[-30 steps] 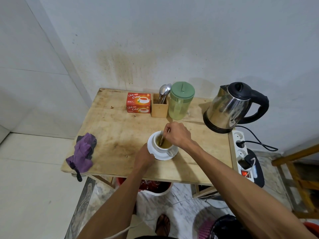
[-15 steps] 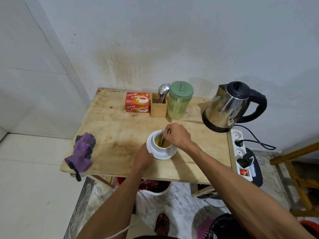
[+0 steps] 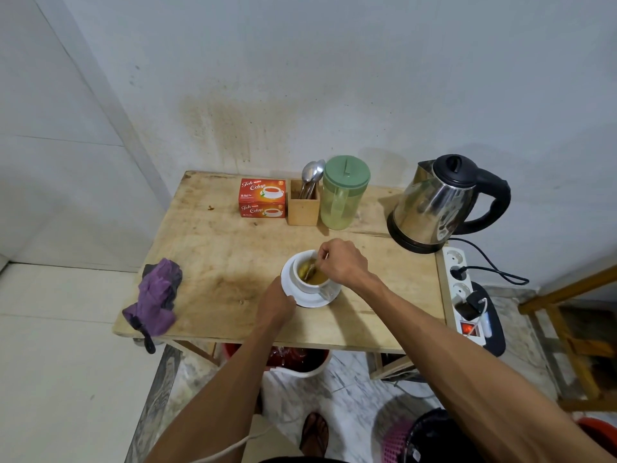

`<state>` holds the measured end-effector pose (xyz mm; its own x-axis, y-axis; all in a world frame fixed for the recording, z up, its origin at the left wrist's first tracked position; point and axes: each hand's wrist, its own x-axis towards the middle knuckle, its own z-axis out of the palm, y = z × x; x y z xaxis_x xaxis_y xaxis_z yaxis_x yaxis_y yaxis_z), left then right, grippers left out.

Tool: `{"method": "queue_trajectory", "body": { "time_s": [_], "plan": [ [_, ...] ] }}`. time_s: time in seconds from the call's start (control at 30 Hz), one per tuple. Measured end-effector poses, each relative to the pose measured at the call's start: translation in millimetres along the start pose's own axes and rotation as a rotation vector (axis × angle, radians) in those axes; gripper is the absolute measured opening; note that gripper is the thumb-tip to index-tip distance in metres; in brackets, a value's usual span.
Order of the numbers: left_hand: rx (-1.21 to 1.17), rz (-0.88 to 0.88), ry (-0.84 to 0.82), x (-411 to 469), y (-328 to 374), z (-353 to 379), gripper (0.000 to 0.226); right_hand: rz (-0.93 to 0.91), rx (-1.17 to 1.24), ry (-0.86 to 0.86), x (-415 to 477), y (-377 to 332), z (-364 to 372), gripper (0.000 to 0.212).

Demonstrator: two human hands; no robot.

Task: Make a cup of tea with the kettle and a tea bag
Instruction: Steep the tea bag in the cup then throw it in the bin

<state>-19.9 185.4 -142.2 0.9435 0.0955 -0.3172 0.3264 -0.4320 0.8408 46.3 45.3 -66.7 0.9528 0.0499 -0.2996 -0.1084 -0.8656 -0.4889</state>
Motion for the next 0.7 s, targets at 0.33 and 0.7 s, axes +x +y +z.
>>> {"method": "queue_trajectory", "body": {
  "time_s": [0.33,0.7],
  "plan": [
    [0.070,0.028,-0.090,3.0,-1.4,-3.8,0.023,0.014,0.134,0.056,0.4,-9.9,-15.1,0.016],
    [0.192,-0.037,-0.188,24.1,-14.8,-21.1,0.033,0.392,0.310,0.188,-11.8,36.0,30.2,0.016]
  ]
}}
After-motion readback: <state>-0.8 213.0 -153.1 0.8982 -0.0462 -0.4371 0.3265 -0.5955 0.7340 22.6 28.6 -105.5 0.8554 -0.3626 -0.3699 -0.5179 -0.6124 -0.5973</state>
